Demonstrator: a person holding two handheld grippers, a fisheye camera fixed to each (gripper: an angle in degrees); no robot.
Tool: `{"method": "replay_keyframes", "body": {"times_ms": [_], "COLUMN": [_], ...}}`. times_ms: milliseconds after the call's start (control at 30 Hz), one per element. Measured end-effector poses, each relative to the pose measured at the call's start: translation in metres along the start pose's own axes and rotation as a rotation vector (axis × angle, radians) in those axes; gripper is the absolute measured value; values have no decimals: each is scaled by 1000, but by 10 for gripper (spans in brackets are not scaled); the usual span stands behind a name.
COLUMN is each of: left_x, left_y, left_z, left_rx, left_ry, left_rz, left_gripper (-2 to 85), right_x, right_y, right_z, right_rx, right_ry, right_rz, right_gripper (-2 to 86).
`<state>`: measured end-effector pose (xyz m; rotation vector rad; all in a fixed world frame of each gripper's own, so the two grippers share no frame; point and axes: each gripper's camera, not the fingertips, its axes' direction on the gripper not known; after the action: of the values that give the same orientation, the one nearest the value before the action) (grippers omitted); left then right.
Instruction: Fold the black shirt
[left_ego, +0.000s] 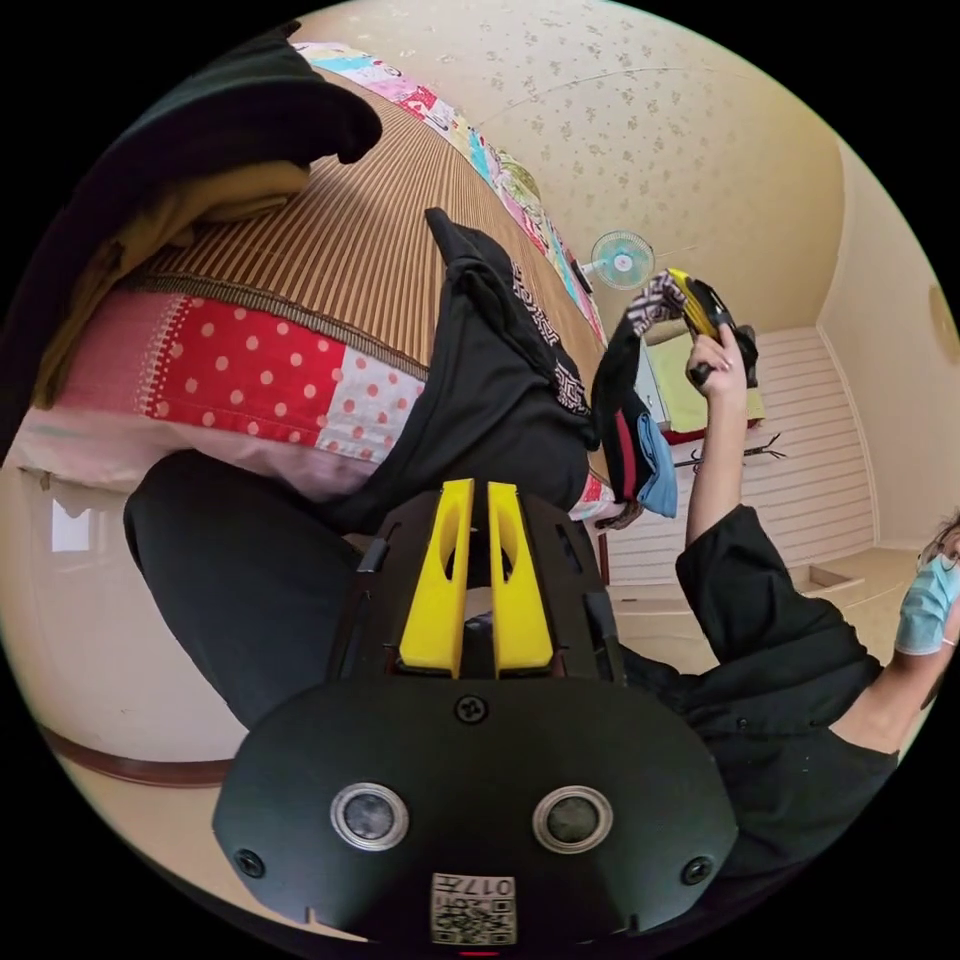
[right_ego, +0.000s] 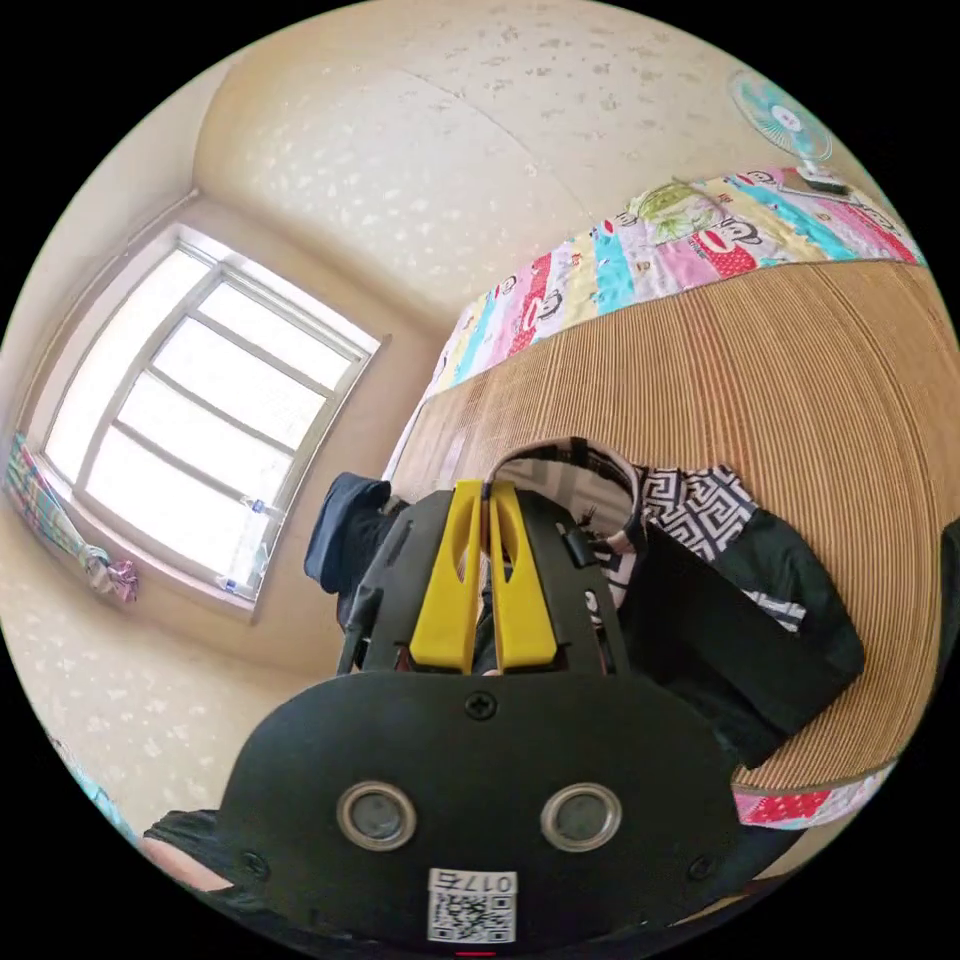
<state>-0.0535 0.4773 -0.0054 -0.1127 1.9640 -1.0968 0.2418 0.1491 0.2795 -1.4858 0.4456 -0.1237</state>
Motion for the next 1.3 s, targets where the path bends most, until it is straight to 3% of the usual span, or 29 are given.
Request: {"method": "replay_keyframes", "body": {"times_ms": [133,233,467,667,767,933,1167,1300], "left_x": [-11,-20,-41,16,66,131,151,158], "left_y": [20,33,37,-31,-65,-102,-152,-188], "left_z": [-13,-23,-10,53,81,125,166,205], "left_rx": [19,37,39,-4,47,74,91,101], "left_ry": [-11,-36,-66,-55,-27,-106,-182,-312], "left_rz": [-35,-60,-102,75,168,270,245,235], "left_gripper": [39,41,59,68,78,79,94,105], "right_x": [-8,-7,-11,39,75,95,80,78], "right_y": [29,66,177,283,326,375,401,430], "right_z": [158,211,142,48,58,56,57,62], "right_rx": [-210,-347,-247,18,-50,127,112,78], "right_ry": [3,-135,-92,465,672,582,620,636], "right_rz": [-53,-84,-288,-332,-311,-228,-116,-150], "right_gripper": [109,145,128,42,14,6,5,5]}}
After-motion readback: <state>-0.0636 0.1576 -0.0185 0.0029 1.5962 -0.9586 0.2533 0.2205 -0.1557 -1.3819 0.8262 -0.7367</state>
